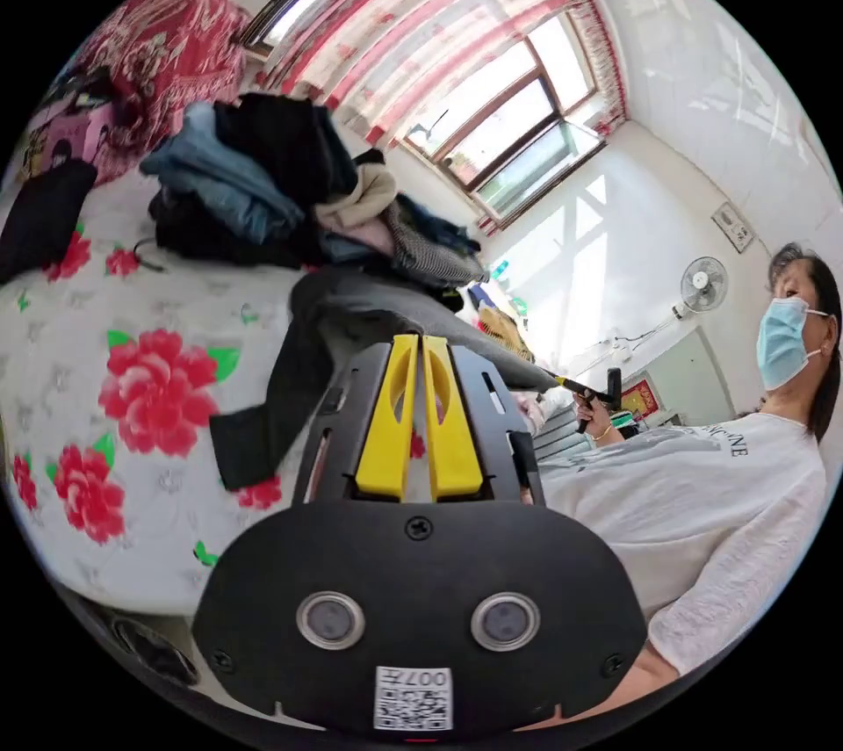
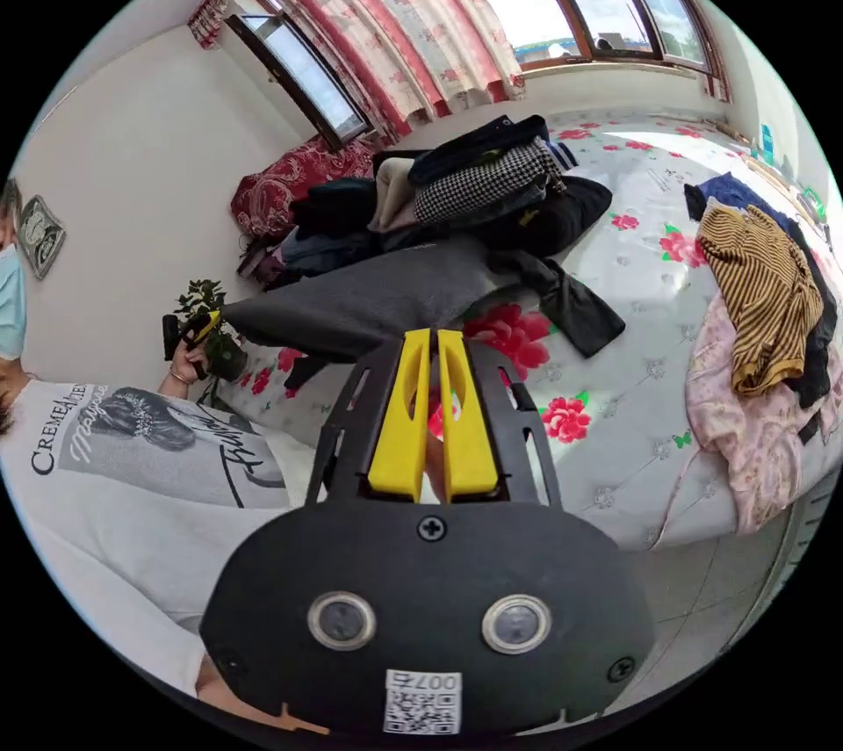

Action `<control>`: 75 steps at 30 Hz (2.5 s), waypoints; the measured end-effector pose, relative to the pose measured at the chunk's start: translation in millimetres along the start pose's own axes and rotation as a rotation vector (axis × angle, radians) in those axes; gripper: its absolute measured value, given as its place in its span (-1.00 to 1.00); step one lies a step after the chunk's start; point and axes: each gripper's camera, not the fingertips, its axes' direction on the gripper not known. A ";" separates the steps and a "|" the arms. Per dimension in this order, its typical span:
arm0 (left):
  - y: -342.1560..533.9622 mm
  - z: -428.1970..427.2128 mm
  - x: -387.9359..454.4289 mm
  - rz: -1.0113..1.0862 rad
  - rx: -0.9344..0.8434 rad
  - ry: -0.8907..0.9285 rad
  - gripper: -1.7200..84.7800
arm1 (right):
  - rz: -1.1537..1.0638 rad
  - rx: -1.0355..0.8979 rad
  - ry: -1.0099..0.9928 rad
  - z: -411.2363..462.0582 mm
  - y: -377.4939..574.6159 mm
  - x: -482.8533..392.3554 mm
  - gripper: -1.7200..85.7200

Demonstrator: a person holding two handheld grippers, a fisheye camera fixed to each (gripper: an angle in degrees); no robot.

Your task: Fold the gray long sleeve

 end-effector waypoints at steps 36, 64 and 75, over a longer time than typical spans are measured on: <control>174.3 223.3 -52.3 -0.632 -0.155 -0.374 -0.98 | 0.191 -0.321 0.336 284.3 -165.7 173.3 -0.83; 23.9 379.5 -145.9 -0.374 -0.257 -0.360 -0.91 | 0.253 -0.113 0.423 188.7 -170.1 162.9 -0.89; 106.8 343.8 -208.1 -0.577 -0.331 -0.817 -0.81 | -0.073 -0.399 0.240 417.6 -271.6 79.4 -0.89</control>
